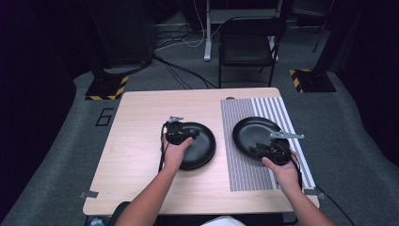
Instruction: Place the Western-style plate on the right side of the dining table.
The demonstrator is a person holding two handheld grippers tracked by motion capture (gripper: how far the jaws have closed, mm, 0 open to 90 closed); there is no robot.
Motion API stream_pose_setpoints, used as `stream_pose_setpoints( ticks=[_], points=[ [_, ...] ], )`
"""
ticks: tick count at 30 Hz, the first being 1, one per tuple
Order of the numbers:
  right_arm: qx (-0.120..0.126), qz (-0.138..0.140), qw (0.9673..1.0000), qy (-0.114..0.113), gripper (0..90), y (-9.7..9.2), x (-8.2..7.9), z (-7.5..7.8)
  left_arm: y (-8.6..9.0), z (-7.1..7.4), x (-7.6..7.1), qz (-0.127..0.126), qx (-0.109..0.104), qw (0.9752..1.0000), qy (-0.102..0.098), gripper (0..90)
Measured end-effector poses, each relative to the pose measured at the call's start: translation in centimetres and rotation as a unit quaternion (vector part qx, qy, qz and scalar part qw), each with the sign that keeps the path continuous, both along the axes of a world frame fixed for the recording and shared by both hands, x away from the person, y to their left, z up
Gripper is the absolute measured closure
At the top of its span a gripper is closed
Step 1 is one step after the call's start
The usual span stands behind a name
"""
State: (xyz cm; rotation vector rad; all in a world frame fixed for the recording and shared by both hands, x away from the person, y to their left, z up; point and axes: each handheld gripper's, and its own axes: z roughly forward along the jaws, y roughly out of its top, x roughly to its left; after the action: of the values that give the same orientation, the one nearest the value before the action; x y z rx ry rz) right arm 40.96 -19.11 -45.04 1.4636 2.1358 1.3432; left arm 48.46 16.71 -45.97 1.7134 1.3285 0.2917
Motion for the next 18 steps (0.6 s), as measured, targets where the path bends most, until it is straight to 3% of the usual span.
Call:
stream_pose_setpoints(
  ticks=[11,14,18],
  points=[
    [-0.008,0.054,0.9984,-0.015,54.6,3.1,-0.4,-0.1,4.3,-0.6,-1.1,0.039,0.013,0.9991,-0.001,49.2],
    [-0.026,0.077,0.9965,-0.016,54.2,4.1,-0.3,-1.0,5.4,-1.0,-1.5,0.045,0.021,0.9987,0.001,49.0],
    [-0.028,0.094,0.9952,-0.009,54.2,4.9,-0.2,-1.8,6.8,-1.3,-1.9,0.057,0.030,0.9979,0.002,48.8]
  ],
)
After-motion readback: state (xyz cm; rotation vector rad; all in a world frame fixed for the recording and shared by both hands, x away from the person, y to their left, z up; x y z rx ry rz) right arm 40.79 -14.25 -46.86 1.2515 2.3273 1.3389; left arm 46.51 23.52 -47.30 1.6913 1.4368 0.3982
